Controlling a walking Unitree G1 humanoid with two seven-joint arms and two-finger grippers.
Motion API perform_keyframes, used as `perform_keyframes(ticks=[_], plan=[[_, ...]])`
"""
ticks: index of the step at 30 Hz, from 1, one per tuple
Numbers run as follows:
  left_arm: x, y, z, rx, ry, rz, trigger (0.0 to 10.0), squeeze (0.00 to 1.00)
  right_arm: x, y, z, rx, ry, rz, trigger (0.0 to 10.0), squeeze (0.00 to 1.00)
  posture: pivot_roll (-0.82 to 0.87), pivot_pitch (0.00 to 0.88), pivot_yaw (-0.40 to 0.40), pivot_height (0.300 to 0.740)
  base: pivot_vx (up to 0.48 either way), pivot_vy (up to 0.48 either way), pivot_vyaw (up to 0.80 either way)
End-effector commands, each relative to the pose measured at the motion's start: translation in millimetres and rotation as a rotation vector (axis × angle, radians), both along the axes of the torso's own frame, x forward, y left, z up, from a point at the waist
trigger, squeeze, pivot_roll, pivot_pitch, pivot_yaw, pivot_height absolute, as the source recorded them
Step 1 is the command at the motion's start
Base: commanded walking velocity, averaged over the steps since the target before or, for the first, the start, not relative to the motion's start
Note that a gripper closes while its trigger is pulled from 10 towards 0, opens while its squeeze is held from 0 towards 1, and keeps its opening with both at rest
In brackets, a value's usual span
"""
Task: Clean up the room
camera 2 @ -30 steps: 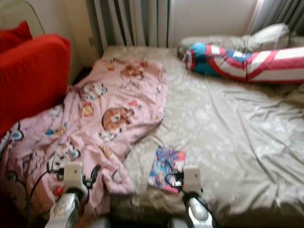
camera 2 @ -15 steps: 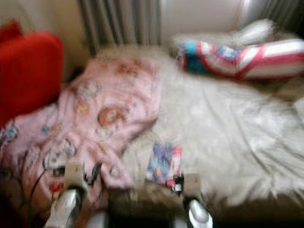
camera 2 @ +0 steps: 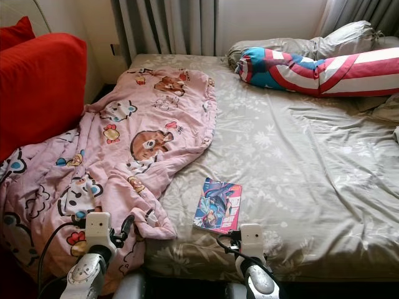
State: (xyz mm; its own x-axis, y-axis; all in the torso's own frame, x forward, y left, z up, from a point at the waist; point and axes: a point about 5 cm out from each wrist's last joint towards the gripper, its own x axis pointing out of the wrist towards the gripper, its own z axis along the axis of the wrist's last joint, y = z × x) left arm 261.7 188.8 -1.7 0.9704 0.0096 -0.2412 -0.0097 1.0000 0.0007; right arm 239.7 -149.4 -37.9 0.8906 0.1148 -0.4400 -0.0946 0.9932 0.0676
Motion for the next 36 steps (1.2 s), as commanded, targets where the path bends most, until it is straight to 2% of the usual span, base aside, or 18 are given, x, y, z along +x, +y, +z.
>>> perform_keyframes(ticks=[1, 20, 28, 36], plan=[[0.3, -1.0, -1.3, -0.002, 0.017, -0.009, 10.0, 0.00, -1.9, -3.0, -1.7, 0.001, 0.011, -0.007, 10.0, 0.00, -0.09, 0.054, -0.015, 0.620, 0.000, 0.000, 0.00], [1.5, -3.4, -1.2, -0.003, 0.024, -0.018, 10.0, 0.00, -3.7, -2.7, -3.8, -0.001, 0.027, -0.002, 10.0, 0.00, -0.09, 0.053, -0.016, 0.620, 0.000, 0.000, 0.00], [2.0, -3.5, -0.5, -0.005, 0.020, -0.019, 10.0, 0.00, -1.2, 2.6, -1.6, -0.002, 0.010, 0.022, 10.0, 0.00, -0.09, 0.054, -0.016, 0.620, 0.247, 0.000, 0.62], [3.8, -4.8, 1.2, -0.018, 0.012, -0.015, 10.0, 0.00, -1.4, 1.7, -2.0, 0.022, 0.016, -0.002, 10.0, 0.00, -0.09, 0.054, -0.015, 0.620, 0.254, 0.000, 0.00]])
